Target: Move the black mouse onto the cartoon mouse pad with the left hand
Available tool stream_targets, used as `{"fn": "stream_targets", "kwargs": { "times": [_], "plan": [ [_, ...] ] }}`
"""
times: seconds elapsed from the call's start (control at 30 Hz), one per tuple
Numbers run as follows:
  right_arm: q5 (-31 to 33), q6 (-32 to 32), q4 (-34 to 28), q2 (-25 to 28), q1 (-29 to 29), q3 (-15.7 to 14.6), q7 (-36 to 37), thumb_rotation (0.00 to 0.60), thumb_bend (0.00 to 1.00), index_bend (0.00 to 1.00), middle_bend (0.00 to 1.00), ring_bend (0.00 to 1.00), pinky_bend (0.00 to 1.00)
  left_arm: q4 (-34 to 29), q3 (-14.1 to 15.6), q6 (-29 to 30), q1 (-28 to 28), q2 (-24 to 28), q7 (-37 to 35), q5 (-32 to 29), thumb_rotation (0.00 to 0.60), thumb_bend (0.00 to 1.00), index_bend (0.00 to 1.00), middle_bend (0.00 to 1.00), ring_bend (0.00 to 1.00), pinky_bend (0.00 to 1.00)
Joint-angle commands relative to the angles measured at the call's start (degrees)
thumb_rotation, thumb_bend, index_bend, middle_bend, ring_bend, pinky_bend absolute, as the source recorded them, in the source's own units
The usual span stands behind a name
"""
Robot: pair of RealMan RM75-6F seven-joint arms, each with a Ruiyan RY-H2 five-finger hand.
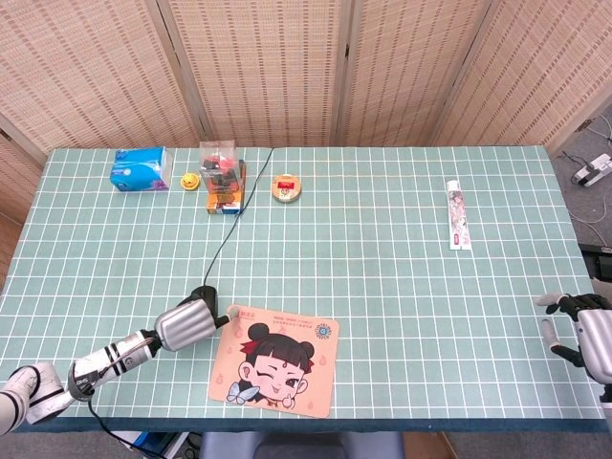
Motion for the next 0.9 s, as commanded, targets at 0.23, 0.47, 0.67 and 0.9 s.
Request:
{"fn": "stream_targets", "kwargs": {
  "times": [0.23,0.47,0.67,0.9],
  "plan": [
    [0.2,0.0,0.1,0.1,0.0,0.1,0.3,0.6,0.41,0.4,0.47,0.41,0.3,-1.0,0.2,-0.8,-0.1,-0.3,1.4,-1.4,0.6,0.09,0.36,0.9,1.0,1.0],
    [0.2,-0.2,0.1,0.1,0.0,0.1,0.3,0.6,0.41,0.4,0.47,0.41,0.31,-0.5,0.7,0.3,-0.1,-0.6,1.1,-1.3,0.6,0.09,0.45,0.86,1.0,1.0],
    [0.3,-0.2,0.1,0.0,0.0,0.1,0.2,0.6,0.41,0.4,0.47,0.41,0.3,-0.1,1.0,0.6,0.0,-1.0,1.3,-1.7,0.6,0.09,0.48,0.85,1.0,1.0],
    [0.4,-0.2,0.1,0.1,0.0,0.2,0.4,0.6,0.41,0.4,0.47,0.41,0.31,0.0,1.0,0.1,0.0,-1.4,1.9,-2.5,0.6,0.09,0.48,0.85,1.0,1.0]
  ]
}}
